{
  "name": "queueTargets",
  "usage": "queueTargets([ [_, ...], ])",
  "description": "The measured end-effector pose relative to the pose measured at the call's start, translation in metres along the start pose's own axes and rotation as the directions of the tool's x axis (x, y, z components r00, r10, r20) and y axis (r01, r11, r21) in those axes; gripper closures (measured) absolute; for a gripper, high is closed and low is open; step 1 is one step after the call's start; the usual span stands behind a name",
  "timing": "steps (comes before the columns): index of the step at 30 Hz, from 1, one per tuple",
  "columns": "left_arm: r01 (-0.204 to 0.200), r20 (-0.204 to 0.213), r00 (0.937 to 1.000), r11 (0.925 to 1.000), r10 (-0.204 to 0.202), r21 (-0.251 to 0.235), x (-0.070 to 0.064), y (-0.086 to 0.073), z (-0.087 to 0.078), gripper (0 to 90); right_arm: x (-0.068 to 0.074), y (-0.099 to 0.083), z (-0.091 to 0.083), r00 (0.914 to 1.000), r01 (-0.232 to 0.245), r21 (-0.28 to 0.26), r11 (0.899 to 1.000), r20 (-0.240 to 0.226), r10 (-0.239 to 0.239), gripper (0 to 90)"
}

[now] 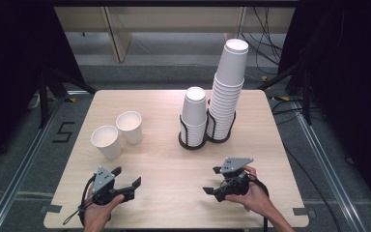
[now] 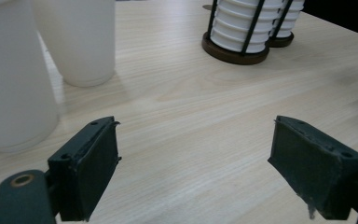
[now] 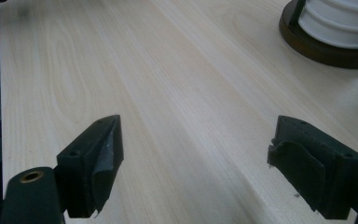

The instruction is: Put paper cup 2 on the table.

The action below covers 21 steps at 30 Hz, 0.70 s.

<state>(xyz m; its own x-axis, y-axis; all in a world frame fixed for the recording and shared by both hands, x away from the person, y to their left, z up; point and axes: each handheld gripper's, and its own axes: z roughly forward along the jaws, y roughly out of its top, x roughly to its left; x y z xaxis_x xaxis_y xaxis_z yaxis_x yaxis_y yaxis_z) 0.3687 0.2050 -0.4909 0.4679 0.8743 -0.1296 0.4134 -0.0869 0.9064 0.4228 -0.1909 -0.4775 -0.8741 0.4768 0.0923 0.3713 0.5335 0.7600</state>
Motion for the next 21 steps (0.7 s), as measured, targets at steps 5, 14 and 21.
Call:
queueTargets([
  [5,-0.014,0.033,0.9994,0.9999,0.014,-0.001,-0.006,-0.003,0.001,14.6,0.001,-0.001,-0.001,0.9999,-0.012,0.004,1.0,0.006,0.012,17.2],
  [14,-0.057,0.093,0.994,0.9984,0.057,-0.004,-0.017,-0.009,-0.002,14.6,0.003,0.0,0.0,0.9999,0.011,0.004,1.0,0.0,-0.011,17.4],
  [21,-0.084,0.141,0.9867,0.9963,0.081,0.015,-0.028,-0.015,-0.005,14.6,0.004,0.002,0.003,0.9998,0.018,0.007,1.0,-0.007,-0.018,17.4],
])
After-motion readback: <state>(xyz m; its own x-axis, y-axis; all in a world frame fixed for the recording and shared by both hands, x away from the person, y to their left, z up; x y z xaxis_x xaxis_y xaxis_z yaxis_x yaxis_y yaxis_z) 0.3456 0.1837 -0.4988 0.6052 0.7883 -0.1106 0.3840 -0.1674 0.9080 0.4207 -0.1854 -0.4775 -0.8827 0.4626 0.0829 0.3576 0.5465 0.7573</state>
